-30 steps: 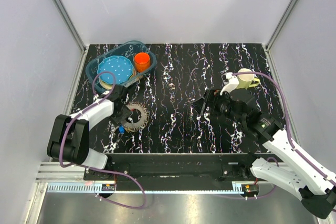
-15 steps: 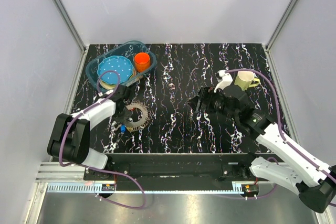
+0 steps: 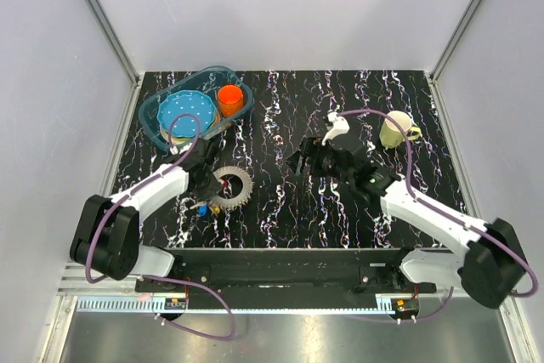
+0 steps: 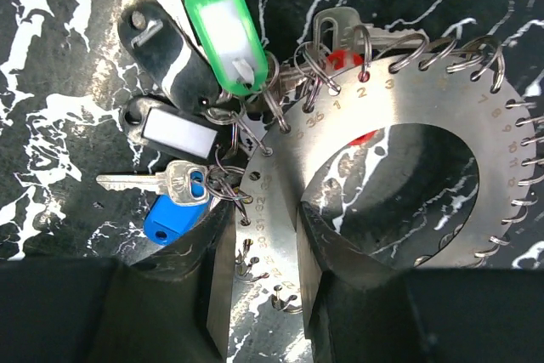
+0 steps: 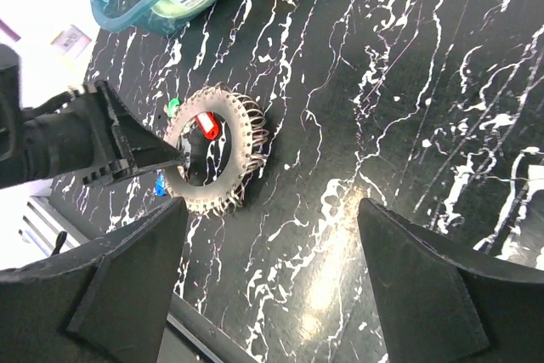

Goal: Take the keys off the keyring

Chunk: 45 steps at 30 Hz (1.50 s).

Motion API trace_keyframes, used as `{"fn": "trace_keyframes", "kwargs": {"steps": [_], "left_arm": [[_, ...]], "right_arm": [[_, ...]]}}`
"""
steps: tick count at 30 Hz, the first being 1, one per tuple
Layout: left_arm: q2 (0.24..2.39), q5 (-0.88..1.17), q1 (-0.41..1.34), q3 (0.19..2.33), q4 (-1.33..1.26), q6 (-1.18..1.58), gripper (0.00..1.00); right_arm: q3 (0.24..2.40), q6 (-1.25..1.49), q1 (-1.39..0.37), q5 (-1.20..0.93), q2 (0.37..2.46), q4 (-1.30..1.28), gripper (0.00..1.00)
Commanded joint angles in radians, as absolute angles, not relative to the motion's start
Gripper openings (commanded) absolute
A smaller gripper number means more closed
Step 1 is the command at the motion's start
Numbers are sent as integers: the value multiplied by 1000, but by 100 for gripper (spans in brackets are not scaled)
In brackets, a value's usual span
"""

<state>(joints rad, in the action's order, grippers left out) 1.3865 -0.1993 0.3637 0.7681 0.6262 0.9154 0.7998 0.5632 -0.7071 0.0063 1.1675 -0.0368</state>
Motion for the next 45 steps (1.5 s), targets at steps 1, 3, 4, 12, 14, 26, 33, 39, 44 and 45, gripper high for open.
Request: {"fn": "trace_keyframes", "kwargs": {"steps": [1,3,4,12,14,26,33,39,44,45], "left_arm": [[1321,-146,370,787,583,904,22],[1304,-123,373,772,562,903,22],[1299,-114,374,764,552,900,22],[1269,-19,382,724,451,876,20],[1259,-6,383,716,430,873,20],[1229,121,388,677,286,858,20],[1178,247,393,624,158,805,33],[1082,249,393,728,251,608,83],[1014,221,393,885,414,369,89],[1006,244,391,903,411,338,89]], "right_arm": [[773,655,-710,-35,1264,159,86],[767,695,-710,-80,1336,228,86],[769,707,-710,-98,1359,248,86],[814,738,-710,-278,1606,433,82],[827,736,-710,-288,1641,442,81],[864,799,-712,-359,1758,501,73],[876,657,-710,-364,1703,474,6],[896,314,-710,-353,1508,283,0],[966,53,-710,-400,1369,11,0],[995,-24,-709,-425,1353,-35,0]]}}
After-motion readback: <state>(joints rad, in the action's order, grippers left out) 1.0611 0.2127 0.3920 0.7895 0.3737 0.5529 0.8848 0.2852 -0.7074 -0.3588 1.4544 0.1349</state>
